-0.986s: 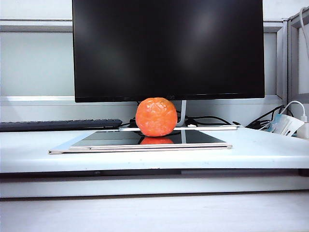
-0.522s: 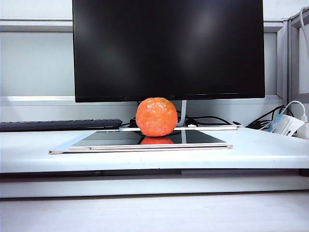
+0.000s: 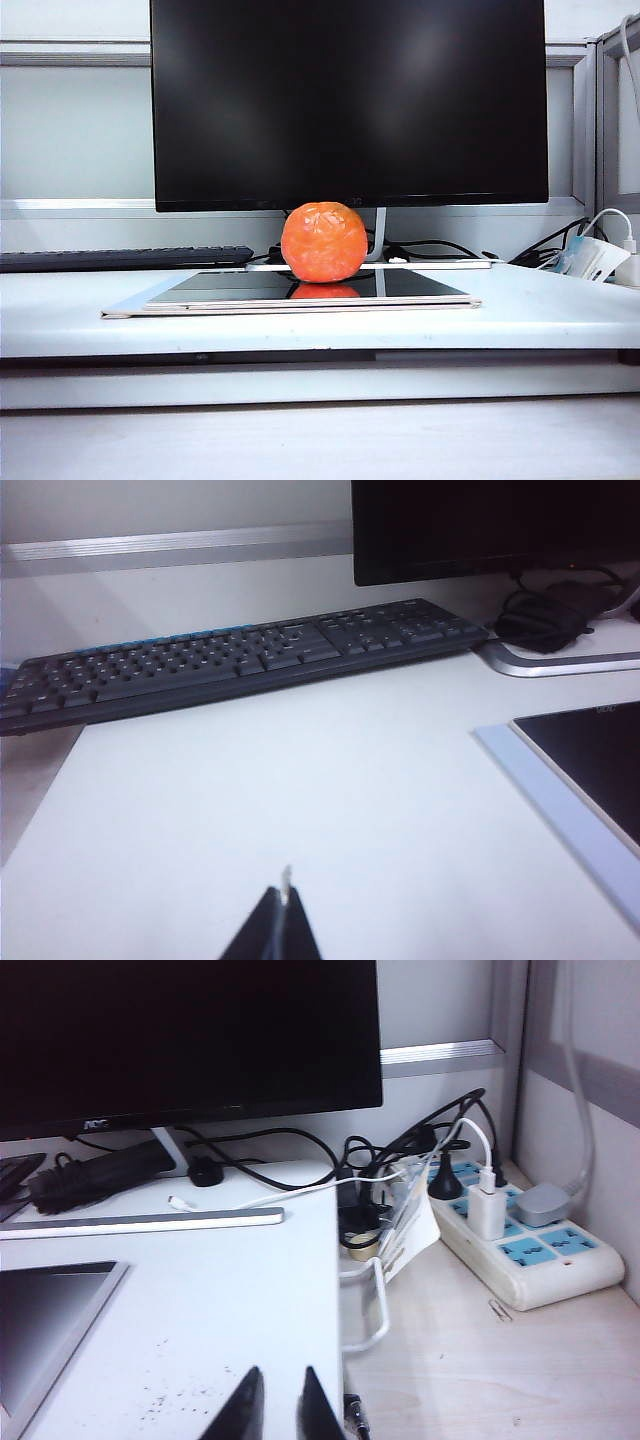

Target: Place the orange on the center of the mirror.

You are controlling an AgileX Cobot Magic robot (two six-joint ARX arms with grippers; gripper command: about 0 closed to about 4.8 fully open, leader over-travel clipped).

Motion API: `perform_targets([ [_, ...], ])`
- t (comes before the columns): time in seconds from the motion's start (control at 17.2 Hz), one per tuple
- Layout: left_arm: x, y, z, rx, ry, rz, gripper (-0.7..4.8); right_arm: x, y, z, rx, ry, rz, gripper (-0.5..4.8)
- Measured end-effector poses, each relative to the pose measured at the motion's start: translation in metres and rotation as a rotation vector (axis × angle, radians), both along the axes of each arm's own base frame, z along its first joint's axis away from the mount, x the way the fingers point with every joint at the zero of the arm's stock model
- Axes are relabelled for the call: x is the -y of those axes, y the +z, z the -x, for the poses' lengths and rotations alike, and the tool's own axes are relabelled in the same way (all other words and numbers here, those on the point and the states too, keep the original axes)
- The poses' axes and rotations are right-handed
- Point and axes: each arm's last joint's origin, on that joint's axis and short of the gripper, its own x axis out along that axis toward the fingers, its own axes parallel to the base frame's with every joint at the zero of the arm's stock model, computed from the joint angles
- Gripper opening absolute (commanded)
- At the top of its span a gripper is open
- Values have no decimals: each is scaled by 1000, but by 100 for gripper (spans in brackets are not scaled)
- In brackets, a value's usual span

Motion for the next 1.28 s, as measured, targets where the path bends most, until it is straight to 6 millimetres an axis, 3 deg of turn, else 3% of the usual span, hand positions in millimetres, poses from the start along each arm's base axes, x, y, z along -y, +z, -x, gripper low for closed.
perform_targets([
  [0.35,0,0,0,0,0,0,-5,-3,0,0,-4,31,1,54],
  [0.41,0,0,0,0,0,0,-5,-3,0,0,-4,36,1,-2],
  [1.28,0,0,0,0,0,0,-5,-3,1,0,8,20,-1,-1],
])
